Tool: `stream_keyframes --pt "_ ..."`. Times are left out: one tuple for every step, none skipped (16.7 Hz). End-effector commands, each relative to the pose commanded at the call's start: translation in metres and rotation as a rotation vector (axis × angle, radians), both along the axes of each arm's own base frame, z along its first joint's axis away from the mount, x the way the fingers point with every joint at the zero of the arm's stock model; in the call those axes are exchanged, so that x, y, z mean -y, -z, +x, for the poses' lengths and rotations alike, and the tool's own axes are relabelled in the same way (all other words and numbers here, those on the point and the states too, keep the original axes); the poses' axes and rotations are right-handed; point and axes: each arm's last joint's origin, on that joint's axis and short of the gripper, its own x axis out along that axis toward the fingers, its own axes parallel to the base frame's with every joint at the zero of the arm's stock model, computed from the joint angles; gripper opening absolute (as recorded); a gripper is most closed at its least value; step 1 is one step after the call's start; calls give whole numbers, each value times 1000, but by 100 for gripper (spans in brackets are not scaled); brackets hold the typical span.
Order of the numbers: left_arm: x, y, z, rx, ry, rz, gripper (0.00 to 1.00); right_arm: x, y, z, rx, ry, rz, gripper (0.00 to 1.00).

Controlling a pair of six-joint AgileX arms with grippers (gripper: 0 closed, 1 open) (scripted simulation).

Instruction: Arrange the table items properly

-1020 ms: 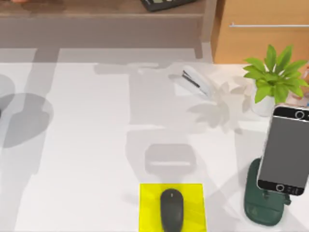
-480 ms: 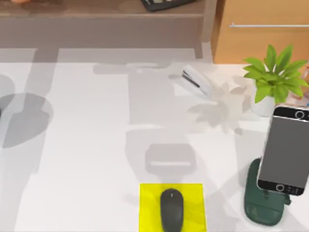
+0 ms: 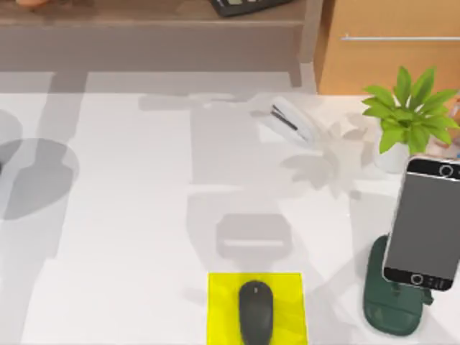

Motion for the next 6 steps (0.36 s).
stream_keyframes --pt "0 0 0 0 0 0 100 0 0 0 0 0 0 100" --pt "0 0 0 0 0 0 100 0 0 0 0 0 0 100" --pt "0 0 0 0 0 0 100 0 0 0 0 0 0 100" --pt "0 0 0 0 0 0 100 0 0 0 0 0 0 100" --pt "0 0 0 0 0 0 100 0 0 0 0 0 0 100" --pt "0 0 0 0 0 0 100 0 0 0 0 0 0 100"
